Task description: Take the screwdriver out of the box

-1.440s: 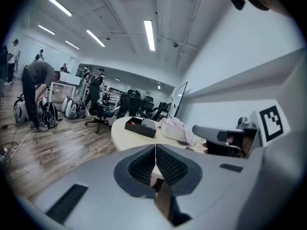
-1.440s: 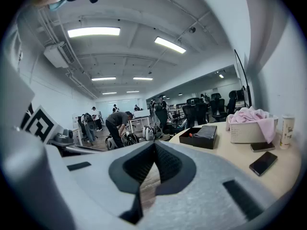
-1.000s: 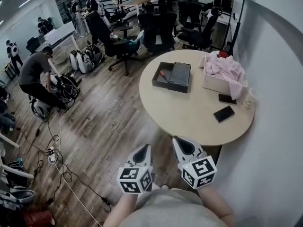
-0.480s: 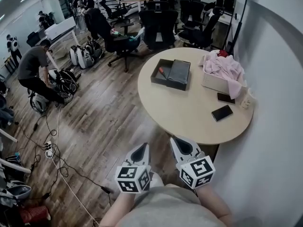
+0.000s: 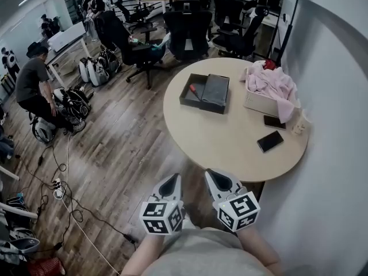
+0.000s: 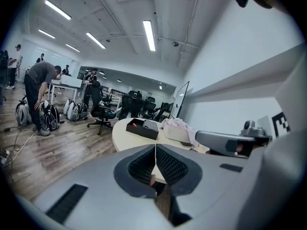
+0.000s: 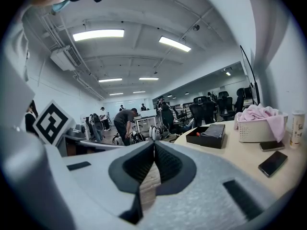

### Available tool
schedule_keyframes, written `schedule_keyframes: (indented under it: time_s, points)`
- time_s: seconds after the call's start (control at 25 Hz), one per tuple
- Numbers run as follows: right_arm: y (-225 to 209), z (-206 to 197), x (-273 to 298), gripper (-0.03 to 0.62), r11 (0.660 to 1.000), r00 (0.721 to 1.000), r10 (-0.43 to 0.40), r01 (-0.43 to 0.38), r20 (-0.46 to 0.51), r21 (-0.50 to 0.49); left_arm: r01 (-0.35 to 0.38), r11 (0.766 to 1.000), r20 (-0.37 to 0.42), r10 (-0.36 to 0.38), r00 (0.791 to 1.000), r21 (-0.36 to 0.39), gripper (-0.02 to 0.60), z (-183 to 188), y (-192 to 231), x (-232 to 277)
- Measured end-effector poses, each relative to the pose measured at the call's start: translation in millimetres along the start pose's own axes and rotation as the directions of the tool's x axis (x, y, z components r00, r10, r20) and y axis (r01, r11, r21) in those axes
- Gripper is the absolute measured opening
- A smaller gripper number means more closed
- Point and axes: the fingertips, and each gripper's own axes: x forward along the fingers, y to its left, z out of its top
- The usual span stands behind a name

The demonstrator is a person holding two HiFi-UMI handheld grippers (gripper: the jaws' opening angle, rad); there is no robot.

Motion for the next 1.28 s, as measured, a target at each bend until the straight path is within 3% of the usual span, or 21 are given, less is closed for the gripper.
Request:
schedule_keyframes:
  time_s: [0.72,1.28]
  points:
    - [-43.4,51.8,178.8,0.002,0.999,0.999,-0.032,0.031,-0.03,-0.011,0.021,0.999,-0.041,-0.023,0.999,-0.031,0.003,83.2,122.5,117.1]
    - [-91.2,95.2,296.7,0.002,0.983,0.983,-0.182,0.182,-0.001,-0.024,0.155,0.988,-0.075,-0.154,0.985,0.011,0.003,149.7,201.8,207.5]
